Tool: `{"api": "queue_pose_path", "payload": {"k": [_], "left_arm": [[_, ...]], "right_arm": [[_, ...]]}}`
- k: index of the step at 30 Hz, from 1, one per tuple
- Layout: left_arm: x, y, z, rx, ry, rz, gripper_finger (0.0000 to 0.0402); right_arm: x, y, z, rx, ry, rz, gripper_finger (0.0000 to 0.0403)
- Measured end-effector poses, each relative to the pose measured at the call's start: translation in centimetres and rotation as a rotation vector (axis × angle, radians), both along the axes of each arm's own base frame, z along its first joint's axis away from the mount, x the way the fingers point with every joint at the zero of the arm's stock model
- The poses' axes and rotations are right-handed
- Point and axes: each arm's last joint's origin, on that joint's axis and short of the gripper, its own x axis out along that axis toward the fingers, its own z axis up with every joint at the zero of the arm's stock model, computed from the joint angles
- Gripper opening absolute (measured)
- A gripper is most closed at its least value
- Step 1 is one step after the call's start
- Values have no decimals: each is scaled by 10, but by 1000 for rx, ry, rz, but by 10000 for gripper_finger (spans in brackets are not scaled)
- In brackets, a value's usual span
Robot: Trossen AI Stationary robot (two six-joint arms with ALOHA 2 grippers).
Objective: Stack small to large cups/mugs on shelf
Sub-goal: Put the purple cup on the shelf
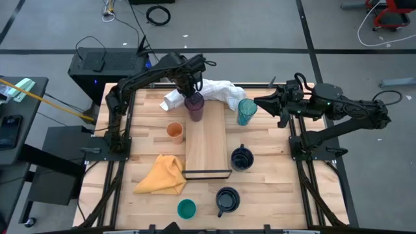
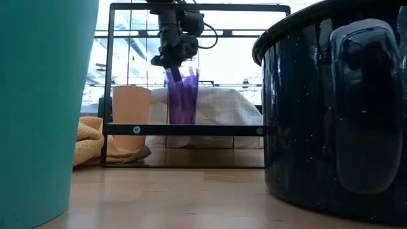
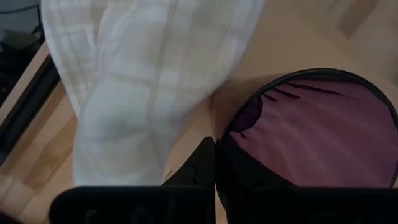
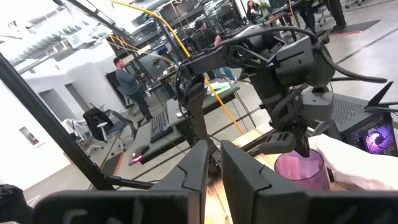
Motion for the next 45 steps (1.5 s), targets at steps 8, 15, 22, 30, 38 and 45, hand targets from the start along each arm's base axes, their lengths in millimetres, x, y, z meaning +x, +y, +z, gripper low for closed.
{"api": "queue_pose_path", "payload": {"k": [8, 15, 22, 30, 38, 45], "left_arm": [[-3, 8, 0, 3, -8, 6, 12], [-6, 11, 0, -1, -3, 12, 12], [-6, 11, 0, 5, -2, -3, 15], [-6, 11, 0, 11, -3, -4, 26], [-6, 12, 0, 20, 1, -4, 41], [-5, 12, 0, 18, 0, -7, 26]], "right_arm": [[0, 0, 0, 0, 0, 0, 52], [0, 0, 0, 0, 0, 0, 52], [0, 0, 0, 0, 0, 0, 52], [0, 0, 0, 3, -1, 0, 52], [0, 0, 0, 3, -1, 0, 52], [0, 0, 0, 3, 0, 0, 52]]}}
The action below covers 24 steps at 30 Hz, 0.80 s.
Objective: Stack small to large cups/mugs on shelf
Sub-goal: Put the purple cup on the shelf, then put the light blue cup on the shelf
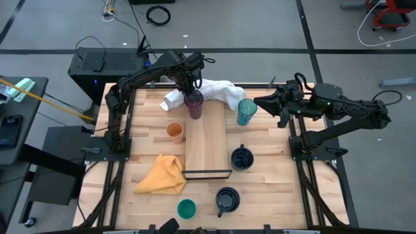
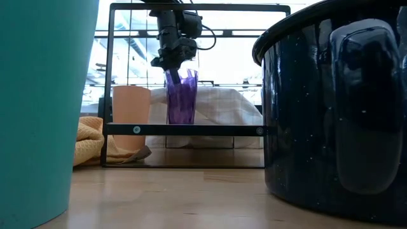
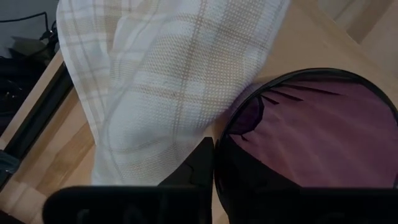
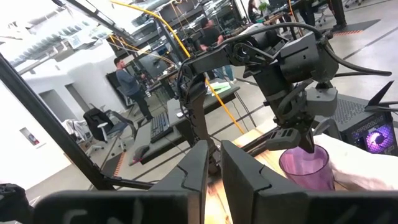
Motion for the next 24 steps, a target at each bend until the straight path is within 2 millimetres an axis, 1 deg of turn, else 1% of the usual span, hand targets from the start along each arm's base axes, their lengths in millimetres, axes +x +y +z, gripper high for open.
{"api": "queue_pose_path", "payload": {"k": [3, 13, 24], "left_arm": [[0, 0, 0, 0, 0, -1, 31], [0, 0, 0, 1, 0, -4, 78], [0, -1, 0, -5, -3, -5, 118]], "right_arm": [[0, 0, 0, 0, 0, 0, 52], [0, 0, 0, 0, 0, 0, 52], [0, 0, 0, 0, 0, 0, 52]]}}
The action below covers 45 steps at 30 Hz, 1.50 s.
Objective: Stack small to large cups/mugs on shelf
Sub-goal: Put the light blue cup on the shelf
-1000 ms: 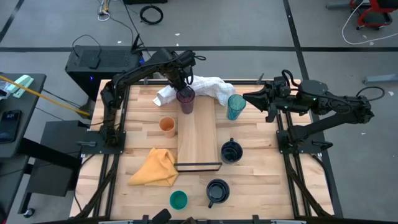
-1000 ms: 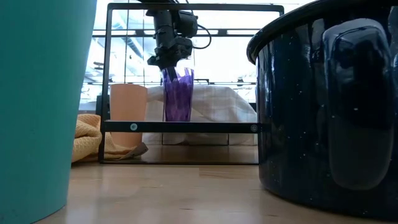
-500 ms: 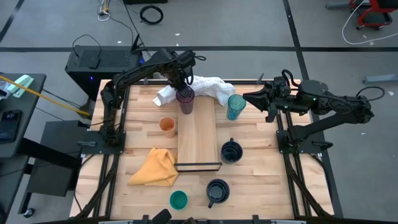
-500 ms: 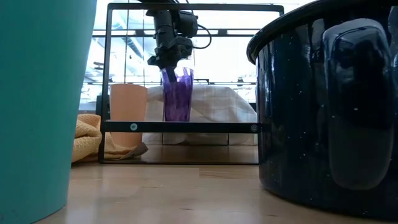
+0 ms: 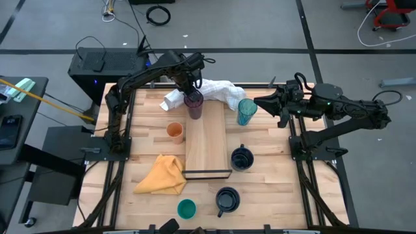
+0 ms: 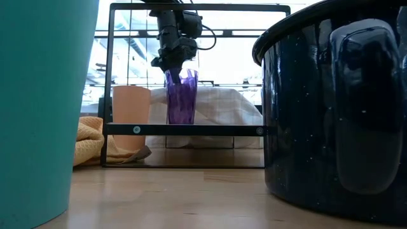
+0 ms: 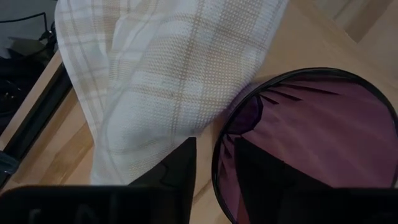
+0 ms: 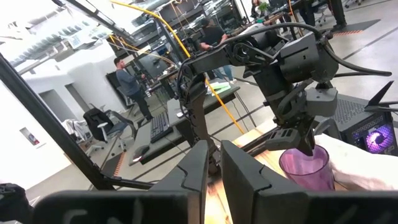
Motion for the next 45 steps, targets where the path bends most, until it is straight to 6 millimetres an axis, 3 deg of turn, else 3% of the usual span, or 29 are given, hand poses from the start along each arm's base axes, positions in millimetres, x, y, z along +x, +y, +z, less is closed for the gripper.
{"api": "queue_pose_path", "payload": {"k": [8, 16, 21, 30, 36, 45], "left_arm": [[-1, -1, 12, 4, -30, -2, 144], [-9, -2, 47, 45, -87, 4, 167], [-17, -15, 77, 40, -150, -41, 177], [-46, -103, 162, 323, -506, -280, 166], [-93, -158, 215, 462, -777, -321, 147], [-153, -206, 268, 605, -1185, -425, 128]], "right_arm": [[0, 0, 0, 0, 0, 0, 52], [0, 0, 0, 1, 0, 0, 52], [0, 0, 0, 1, 0, 0, 52], [0, 1, -1, -1, 13, 18, 52], [0, 1, -1, -3, 14, 18, 52], [-2, -2, 1, -4, -2, 0, 52]]}}
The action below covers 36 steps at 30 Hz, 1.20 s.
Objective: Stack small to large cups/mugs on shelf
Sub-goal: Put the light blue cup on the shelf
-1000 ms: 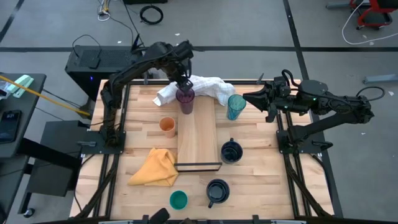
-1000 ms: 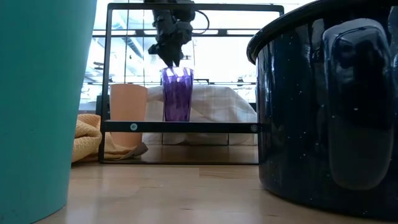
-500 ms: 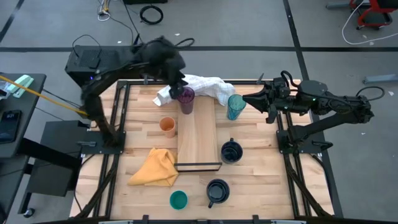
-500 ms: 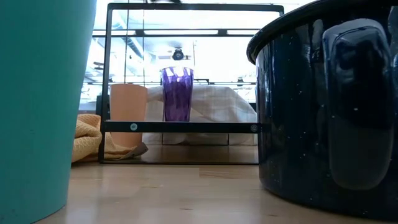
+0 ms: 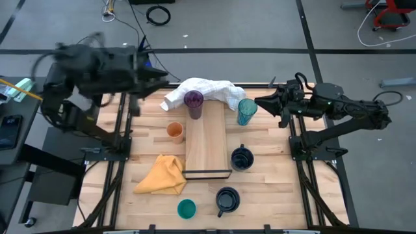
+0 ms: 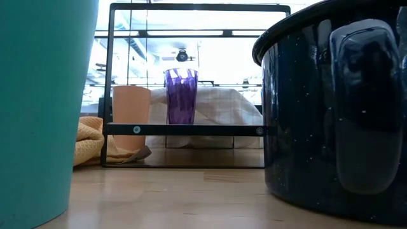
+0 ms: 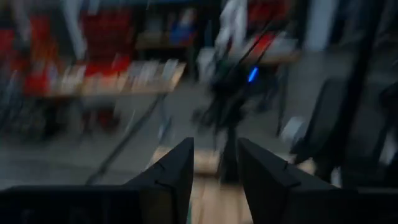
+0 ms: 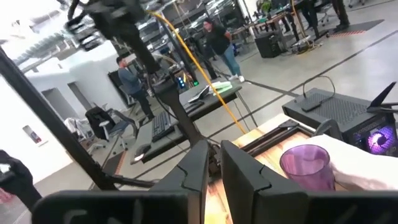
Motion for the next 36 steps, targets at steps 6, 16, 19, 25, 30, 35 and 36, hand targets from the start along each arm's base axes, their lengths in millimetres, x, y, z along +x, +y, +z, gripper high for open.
{"api": "queue_pose_path", "payload": {"k": [6, 16, 19, 25, 30, 35, 36], "left_arm": [[7, -18, -2, 87, -248, -135, 118], [38, -4, -111, -69, -185, -87, 110], [31, 7, -138, -95, -68, -23, 110], [32, 18, -189, -176, 72, 41, 114], [36, 18, -228, -242, 160, 59, 109], [35, 18, -251, -271, 236, 74, 102], [35, 18, -253, -276, 236, 74, 101]], "right_arm": [[-4, -3, 4, 6, -34, -20, 52], [-5, -3, 6, 19, -60, -19, 52], [-5, -3, 7, 24, -67, -19, 52], [-5, -3, 7, 31, -70, -18, 52], [-5, -3, 7, 31, -70, -18, 52], [-5, -3, 7, 34, -71, -18, 52], [-5, -3, 7, 34, -71, -19, 52]]}}
